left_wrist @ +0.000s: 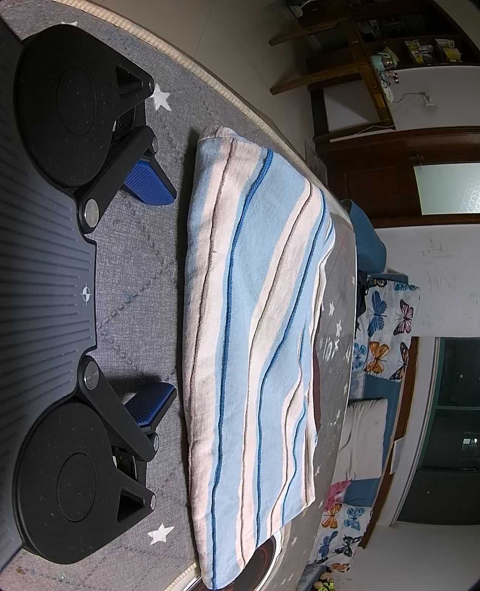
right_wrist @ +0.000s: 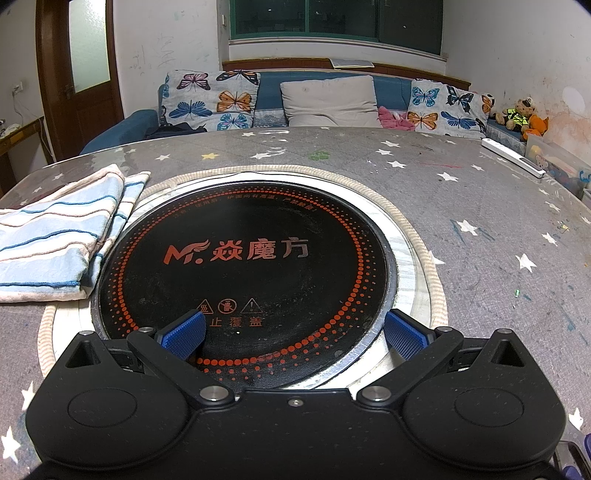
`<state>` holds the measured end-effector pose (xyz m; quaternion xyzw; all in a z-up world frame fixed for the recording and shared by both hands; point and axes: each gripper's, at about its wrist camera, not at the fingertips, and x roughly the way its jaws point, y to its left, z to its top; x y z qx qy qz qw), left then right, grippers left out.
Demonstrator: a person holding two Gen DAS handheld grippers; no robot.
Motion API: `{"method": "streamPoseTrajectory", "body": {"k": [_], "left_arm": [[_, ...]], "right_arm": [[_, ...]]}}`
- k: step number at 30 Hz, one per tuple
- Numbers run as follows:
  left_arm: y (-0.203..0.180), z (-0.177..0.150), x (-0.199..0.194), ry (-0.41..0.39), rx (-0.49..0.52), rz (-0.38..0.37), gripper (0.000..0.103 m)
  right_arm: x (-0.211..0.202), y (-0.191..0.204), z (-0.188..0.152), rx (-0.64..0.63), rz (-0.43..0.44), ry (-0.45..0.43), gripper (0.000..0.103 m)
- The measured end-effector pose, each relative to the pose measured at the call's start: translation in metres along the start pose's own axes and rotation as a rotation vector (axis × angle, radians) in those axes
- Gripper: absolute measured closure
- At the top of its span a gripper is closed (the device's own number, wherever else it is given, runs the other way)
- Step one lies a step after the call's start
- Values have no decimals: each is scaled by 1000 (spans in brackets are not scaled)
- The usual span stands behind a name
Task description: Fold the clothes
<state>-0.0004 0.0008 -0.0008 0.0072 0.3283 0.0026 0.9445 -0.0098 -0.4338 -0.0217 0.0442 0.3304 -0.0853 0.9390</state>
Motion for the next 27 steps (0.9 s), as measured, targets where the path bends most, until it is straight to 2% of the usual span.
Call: {"method": "streamPoseTrajectory", "body": {"k": [17, 27], "left_arm": [[-1, 0, -1, 0, 0, 0, 0], [5, 5, -1, 20, 22, -32, 0]], "right_arm": [[0, -1, 0, -1, -1, 1, 0], [0, 3, 3, 3, -5, 24, 0]]}}
